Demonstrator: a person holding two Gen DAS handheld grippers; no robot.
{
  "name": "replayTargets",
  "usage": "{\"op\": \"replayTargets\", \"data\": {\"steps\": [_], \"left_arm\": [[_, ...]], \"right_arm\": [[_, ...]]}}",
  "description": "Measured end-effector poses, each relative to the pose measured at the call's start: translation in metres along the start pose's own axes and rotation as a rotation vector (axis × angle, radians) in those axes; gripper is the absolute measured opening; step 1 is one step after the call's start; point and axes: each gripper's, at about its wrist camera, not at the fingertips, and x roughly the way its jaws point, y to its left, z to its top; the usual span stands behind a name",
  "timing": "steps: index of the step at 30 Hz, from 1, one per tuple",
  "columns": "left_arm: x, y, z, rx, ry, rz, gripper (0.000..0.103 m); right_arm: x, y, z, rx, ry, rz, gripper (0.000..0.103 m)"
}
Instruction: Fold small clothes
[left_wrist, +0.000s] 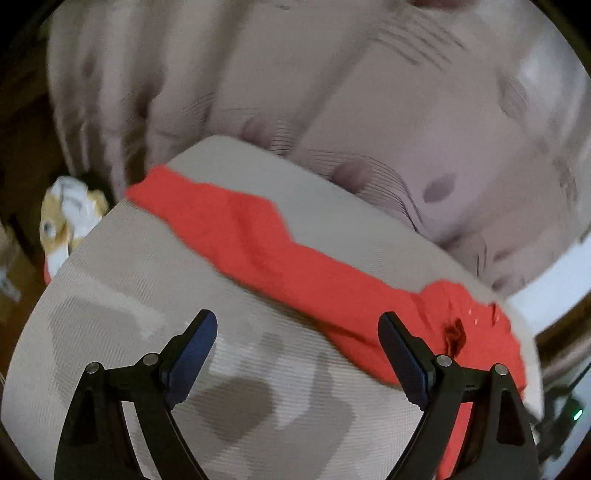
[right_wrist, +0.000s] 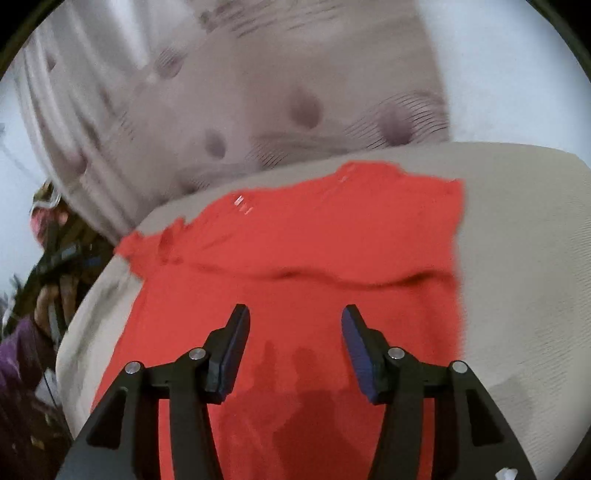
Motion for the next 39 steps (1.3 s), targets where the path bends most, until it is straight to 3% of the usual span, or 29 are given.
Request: {"op": "replayTargets", "data": {"steps": [6, 10, 11, 14, 16, 17, 18, 20, 23, 28, 32, 36, 39], "left_arm": [[0.030, 0.039, 0.023, -0.058, 0.062, 0.063, 0.088], [0.049, 0.068, 0.039, -0.215, 0.061, 0.001, 0.087], [0.050, 0.074, 0.044, -0.249, 0.029, -0.013, 0.087], [0.059, 0.077, 0.054, -0.291, 0.005, -0.028, 0.087], [0.063, 0.073, 0.057, -0.275, -0.005, 0.011, 0.059], [0.069, 0.073, 0.059, -0.269, 0.015, 0.055, 0.020], [0.073, 0.075, 0.058, -0.292, 0.027, 0.057, 0.006], [0.069, 0.081, 0.055, -0.347, -0.014, 0.027, 0.006], [0.050, 0.069, 0.054, -0.321, -0.102, -0.010, 0.006], [-0.007, -0.008, 0.063, -0.185, -0.199, -0.125, 0.006], [-0.050, -0.121, 0.059, 0.011, -0.231, -0.247, 0.006], [-0.055, -0.234, 0.030, 0.192, -0.181, -0.337, 0.006], [-0.030, -0.314, -0.012, 0.346, -0.110, -0.379, 0.006]], "right_arm": [[0.018, 0.020, -0.013, -0.051, 0.057, -0.042, 0.050], [0.018, 0.017, -0.016, -0.024, 0.058, -0.047, 0.055], [0.019, 0.016, -0.016, -0.013, 0.059, -0.046, 0.056], [0.019, 0.013, -0.016, 0.006, 0.053, -0.045, 0.059], [0.020, 0.015, -0.016, 0.001, 0.053, -0.054, 0.060], [0.020, 0.016, -0.017, -0.003, 0.054, -0.057, 0.062], [0.021, 0.017, -0.017, -0.010, 0.056, -0.063, 0.063], [0.021, 0.018, -0.017, -0.016, 0.056, -0.065, 0.065], [0.020, 0.016, -0.016, -0.006, 0.054, -0.055, 0.066], [0.017, 0.006, -0.015, 0.043, 0.035, -0.021, 0.068], [0.011, -0.001, -0.015, 0.095, 0.004, -0.003, 0.068], [0.002, -0.010, -0.017, 0.144, -0.042, 0.023, 0.068], [-0.002, -0.014, -0.017, 0.169, -0.066, 0.040, 0.069]]}}
